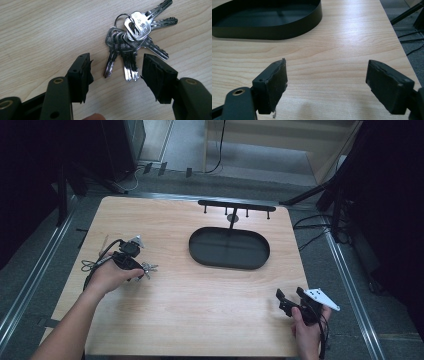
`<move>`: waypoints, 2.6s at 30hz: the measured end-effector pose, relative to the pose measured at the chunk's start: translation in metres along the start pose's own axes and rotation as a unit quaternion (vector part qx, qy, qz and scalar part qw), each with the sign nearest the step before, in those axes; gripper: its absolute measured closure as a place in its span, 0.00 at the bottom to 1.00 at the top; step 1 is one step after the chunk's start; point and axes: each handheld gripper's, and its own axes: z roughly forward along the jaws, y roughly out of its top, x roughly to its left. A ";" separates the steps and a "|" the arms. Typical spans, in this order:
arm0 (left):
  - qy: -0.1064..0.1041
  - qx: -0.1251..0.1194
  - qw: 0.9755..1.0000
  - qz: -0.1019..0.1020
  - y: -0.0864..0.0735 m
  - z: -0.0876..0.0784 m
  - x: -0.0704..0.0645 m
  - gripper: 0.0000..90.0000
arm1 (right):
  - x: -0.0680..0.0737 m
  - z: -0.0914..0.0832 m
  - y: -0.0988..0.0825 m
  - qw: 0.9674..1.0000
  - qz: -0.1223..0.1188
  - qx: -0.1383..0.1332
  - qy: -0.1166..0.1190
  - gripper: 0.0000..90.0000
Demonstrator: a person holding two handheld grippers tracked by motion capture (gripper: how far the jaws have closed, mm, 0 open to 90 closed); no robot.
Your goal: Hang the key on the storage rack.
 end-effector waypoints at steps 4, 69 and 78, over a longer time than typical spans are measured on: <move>-0.005 0.015 1.000 0.001 0.001 0.004 0.003 0.54 | 0.000 0.000 0.000 1.000 0.002 0.000 0.001 0.19; -0.073 -0.078 0.986 0.128 0.123 -0.146 -0.086 0.94 | -0.001 0.000 0.000 1.000 0.009 0.001 0.004 0.19; -0.076 -0.083 0.985 0.131 0.142 -0.152 -0.098 0.94 | -0.002 0.000 0.000 1.000 0.009 -0.001 0.005 0.19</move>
